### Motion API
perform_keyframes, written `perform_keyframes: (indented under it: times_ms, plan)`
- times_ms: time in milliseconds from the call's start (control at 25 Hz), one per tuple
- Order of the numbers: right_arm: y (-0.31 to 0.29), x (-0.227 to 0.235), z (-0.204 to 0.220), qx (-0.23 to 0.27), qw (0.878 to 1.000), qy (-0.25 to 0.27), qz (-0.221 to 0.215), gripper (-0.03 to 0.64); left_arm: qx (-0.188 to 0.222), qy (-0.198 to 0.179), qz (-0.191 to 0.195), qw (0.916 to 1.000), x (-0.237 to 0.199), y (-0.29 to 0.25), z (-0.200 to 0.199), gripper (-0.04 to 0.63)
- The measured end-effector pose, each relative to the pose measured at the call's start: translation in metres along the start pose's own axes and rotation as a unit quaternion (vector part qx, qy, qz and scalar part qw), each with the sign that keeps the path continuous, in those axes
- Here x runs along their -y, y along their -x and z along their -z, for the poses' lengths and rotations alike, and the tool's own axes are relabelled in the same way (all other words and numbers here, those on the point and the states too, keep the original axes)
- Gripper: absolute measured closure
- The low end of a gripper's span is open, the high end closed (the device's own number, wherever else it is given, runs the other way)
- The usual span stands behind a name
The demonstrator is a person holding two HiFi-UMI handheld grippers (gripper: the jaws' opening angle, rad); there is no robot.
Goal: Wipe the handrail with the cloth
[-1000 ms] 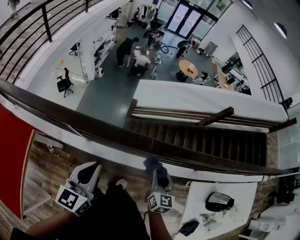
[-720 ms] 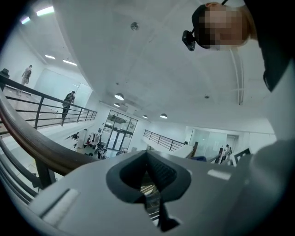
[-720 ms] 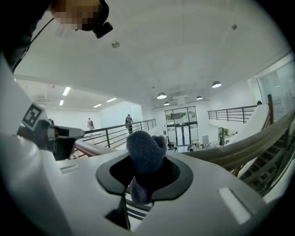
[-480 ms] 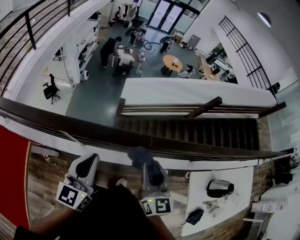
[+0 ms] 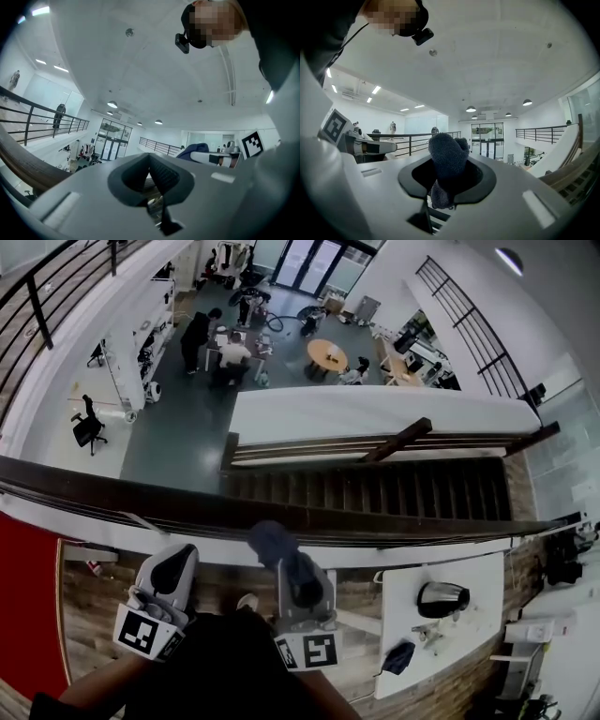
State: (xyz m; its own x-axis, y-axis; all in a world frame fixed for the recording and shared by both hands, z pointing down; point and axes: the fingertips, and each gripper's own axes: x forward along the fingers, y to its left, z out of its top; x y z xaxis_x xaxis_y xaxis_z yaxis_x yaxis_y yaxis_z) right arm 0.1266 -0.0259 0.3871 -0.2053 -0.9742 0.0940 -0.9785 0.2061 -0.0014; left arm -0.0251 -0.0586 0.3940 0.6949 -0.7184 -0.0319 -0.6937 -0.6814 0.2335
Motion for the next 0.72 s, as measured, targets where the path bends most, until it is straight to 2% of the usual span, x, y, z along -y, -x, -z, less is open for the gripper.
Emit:
perform_keyframes:
  times_ms: [160,400,520,720]
  plan:
    - [0.001,-0.009,-0.003,0.004,1.0,0.011,0.003,0.528,-0.009,-0.008,0.0,0.9999,-0.003,0.002,0.001,0.597]
    - [0.0,-0.016,0.003,-0.002,1.0,0.015,0.007,0.528,-0.002,-0.008,0.013,0.9999,-0.008,0.007,0.002,0.597]
    - [0.003,-0.02,0.003,-0.007,1.0,0.012,0.008,0.529,0.006,0.013,0.004,0.9999,-0.012,0.01,0.001,0.597]
    - [0.006,-0.019,-0.009,0.002,1.0,0.009,0.015,0.531,-0.002,0.005,-0.007,1.0,-0.015,0.016,-0.003,0.596]
